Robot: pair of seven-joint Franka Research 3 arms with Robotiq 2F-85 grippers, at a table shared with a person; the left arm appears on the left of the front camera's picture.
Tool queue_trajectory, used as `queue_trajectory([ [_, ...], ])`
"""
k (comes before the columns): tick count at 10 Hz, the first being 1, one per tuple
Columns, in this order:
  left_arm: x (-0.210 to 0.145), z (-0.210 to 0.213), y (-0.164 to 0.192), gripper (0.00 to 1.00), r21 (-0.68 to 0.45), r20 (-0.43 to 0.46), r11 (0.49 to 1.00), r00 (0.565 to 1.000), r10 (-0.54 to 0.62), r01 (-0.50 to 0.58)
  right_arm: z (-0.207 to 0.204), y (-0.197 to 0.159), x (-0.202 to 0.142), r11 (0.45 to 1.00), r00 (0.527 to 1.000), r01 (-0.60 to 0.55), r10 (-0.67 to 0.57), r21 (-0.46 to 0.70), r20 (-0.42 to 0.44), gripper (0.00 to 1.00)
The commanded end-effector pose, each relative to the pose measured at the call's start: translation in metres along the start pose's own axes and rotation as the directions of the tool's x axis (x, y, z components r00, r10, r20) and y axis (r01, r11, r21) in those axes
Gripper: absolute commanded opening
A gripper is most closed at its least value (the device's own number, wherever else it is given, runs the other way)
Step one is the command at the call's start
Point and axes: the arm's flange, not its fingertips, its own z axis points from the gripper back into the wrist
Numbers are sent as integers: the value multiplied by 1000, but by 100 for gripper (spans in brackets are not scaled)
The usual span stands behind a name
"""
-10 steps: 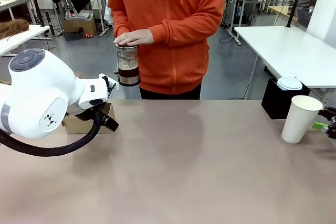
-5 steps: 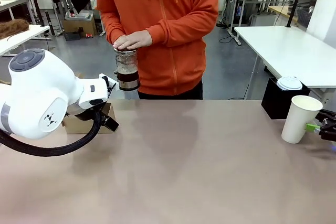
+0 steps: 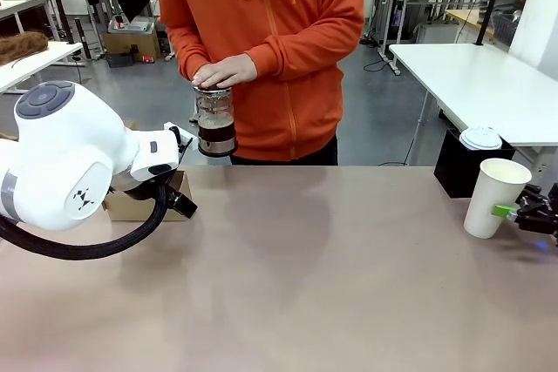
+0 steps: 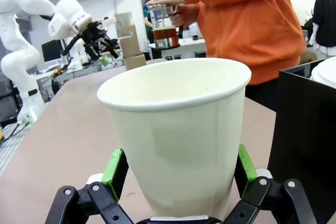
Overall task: Pour a drink into a cup and package it in a carrier.
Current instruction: Pick up the 600 ml Paper Cup and place it in the middle top area of the table.
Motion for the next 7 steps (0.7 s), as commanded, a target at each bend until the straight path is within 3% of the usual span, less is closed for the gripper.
queue_trajectory([
  [1,0,0,1,100,-1,1,1000,1000,1,-1,-11,-4,5,999,999,37,-37,-27,-4,100],
  [7,0,0,1,100,-1,1,1000,1000,1,-1,-24,-10,3,999,999,38,-38,-15,-6,100],
])
